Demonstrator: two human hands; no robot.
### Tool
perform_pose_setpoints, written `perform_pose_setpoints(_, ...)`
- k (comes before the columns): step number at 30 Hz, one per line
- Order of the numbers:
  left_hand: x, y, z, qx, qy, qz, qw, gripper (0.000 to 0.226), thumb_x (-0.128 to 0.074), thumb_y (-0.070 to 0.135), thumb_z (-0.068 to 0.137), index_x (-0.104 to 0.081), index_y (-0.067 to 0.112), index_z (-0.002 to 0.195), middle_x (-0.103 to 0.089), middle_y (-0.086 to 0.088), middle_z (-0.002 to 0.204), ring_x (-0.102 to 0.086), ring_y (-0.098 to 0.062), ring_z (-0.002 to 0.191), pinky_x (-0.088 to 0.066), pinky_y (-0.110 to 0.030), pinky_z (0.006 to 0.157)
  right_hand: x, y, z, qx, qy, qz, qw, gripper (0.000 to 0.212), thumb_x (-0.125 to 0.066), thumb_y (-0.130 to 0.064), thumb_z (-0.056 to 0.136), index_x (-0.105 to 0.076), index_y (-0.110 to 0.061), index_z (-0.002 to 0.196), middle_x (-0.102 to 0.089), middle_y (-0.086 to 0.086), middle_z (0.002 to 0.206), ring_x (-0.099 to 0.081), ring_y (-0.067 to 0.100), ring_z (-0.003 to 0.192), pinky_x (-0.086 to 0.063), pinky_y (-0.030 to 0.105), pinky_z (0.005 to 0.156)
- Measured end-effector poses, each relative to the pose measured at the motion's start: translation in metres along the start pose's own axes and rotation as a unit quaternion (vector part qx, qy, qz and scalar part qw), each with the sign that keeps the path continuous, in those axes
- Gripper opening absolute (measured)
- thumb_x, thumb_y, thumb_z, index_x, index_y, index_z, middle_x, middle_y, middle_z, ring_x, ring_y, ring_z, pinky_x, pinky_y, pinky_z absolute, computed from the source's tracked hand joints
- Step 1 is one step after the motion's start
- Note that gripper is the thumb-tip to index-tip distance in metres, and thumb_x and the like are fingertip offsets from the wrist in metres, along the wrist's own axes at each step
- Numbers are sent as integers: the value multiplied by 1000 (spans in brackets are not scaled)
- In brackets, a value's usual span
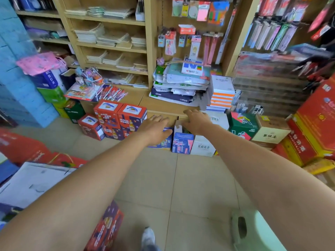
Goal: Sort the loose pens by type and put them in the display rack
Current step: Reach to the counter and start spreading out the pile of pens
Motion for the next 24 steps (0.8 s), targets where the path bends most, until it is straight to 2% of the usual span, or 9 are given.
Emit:
perform_pose_setpoints(8, 37, -115, 133, 10, -11, 2, 1000, 61, -31, 45, 102, -12, 20, 154, -8, -5, 161, -4, -25, 148, -11, -39, 119, 15, -33, 175, 14, -3, -1, 1000, 55, -40, -41, 100, -30, -15, 147, -36, 9, 150, -36, 28, 136, -30, 41, 108)
perform_pose_setpoints(15, 65, -198, 232, 32, -22, -4, 999, 61, -30, 46, 102, -10, 22, 154, -7, -5, 162, -5, -24, 148, -10, -36, 117, 23, -58, 313, 33, -17, -6, 999, 57, -40, -43, 100, -29, -12, 147, -39, 13, 147, -39, 32, 132, -31, 42, 106)
perform_pose_setpoints(24, 96, -310, 369, 78, -17, -23, 997, 60, -30, 43, 102, -10, 21, 154, -5, -5, 162, -4, -24, 149, -9, -42, 119, 27, -89, 504, 77, -20, -14, 997, 52, -41, -41, 99, -36, -13, 142, -43, 11, 143, -41, 30, 131, -32, 40, 105)
Point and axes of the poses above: each hand's wrist, its own z-axis towards the middle knuckle, its own x-axis out of the back of the hand, y = z × x, the point moved 8 cm from there along z, towards the middle knuckle
